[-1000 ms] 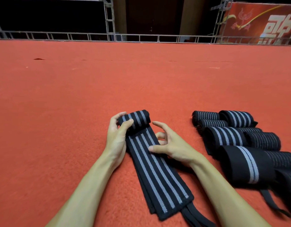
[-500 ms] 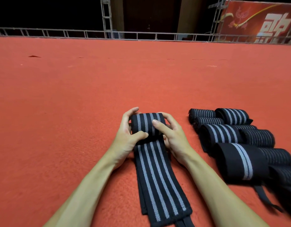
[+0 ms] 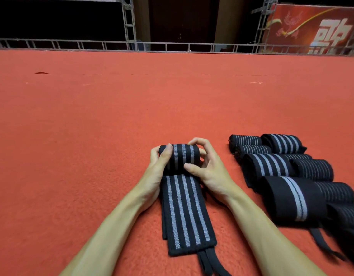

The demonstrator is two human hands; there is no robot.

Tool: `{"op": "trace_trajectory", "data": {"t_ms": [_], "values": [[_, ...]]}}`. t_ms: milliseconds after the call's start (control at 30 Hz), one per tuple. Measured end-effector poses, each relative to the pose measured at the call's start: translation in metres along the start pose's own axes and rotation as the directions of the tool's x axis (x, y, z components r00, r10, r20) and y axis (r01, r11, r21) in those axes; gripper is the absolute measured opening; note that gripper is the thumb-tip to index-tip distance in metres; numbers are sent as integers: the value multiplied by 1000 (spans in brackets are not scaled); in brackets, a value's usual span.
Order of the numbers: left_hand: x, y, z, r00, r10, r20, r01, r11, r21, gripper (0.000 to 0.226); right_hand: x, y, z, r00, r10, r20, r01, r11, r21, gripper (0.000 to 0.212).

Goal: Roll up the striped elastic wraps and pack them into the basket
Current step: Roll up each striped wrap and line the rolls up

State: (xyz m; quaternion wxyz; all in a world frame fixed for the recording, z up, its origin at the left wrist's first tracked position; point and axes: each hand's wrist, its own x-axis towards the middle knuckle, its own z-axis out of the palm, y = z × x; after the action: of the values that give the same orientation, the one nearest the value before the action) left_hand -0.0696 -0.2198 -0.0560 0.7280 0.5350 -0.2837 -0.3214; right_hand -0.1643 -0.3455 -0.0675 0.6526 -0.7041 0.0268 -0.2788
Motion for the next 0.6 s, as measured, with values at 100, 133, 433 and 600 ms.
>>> {"op": "trace_trajectory", "data": {"t_ms": [100,133,433,600], "values": [[2,-1,-3,1000,0,-26,1,999,35,49,0,-1,1,999,14,29,-15,1000,17,45],[2,-1,-5,999,5,-35,-3,999,37,47,0,-2,2,999,31,36,-32,999,38,45],[-1,-2,-12,983,168,80,-172,984,51,40,4,1,14,976,178,-124,-186,981,-56,56],[-3,0,-11,982,166,95,-172,983,60,55,3,-6,13,976,152,-153,-175,973,-152,51]]}}
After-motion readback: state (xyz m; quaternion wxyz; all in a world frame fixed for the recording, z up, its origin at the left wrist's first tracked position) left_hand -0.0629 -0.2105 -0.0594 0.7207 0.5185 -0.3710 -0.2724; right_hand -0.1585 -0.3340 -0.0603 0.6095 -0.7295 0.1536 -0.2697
